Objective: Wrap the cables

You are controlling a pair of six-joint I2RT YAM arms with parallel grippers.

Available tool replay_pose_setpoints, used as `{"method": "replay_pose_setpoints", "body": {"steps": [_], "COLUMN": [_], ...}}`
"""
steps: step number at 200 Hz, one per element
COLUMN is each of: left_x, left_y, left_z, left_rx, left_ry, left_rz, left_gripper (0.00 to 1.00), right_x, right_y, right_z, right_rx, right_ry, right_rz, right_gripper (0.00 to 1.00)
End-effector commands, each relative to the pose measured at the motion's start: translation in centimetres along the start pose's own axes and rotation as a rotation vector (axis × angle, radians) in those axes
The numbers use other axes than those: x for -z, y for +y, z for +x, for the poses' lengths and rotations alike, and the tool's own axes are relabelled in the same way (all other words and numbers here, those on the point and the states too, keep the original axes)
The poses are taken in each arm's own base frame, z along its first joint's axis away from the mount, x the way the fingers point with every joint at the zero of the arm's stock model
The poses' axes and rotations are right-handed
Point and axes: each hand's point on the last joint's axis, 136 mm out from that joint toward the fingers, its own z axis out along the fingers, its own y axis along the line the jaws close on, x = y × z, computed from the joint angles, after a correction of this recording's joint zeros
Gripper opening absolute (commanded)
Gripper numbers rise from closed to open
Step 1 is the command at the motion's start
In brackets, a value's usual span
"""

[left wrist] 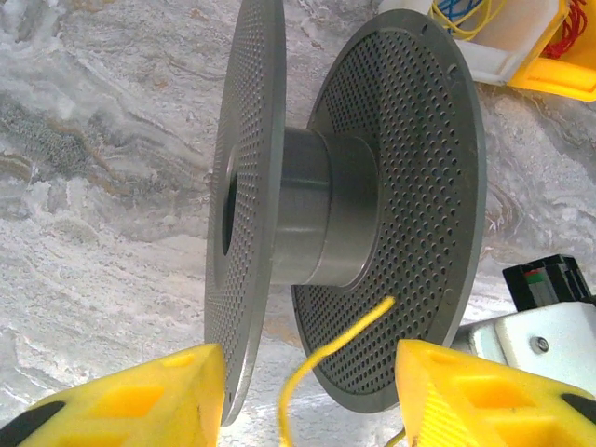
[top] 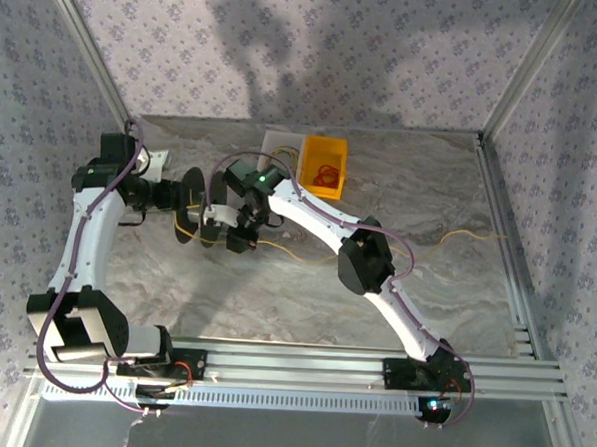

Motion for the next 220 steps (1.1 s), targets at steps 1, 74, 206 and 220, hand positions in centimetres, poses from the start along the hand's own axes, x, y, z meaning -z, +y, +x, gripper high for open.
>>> {"method": "replay_pose_setpoints", "body": {"steps": [1,74,206,220], "left_x": [-0.7,-1.8,-4.3,-4.4], "left_y": [0.0,0.1,1.3,1.4], "left_z": [0.8,1.3,1.4,1.3], "left_rx": [-0.009,-0.012,0.004,0.005], "left_ry": [0.040,0.086,0.142,0.142], "left_rz": [0.001,-0.003,-0.042,-0.045], "left_gripper": [0.49,0.42,0.10,0.03], "right_x": [0.3,0.6,-0.4,-0.6], "right_y": [-0.1,-0.8,-0.9,-1.0], "right_z": [-0.5,-0.6,0.5,0.7], "right_rx": [-0.028,-0.039,-0.057,-0.061], "right_ry": [-0.027,-0.049,-0.013,-0.008], "right_rz": [-0.025,-0.026,-0.035,-0.035], "right_gripper": [0.00,0.00,0.00,0.00]}}
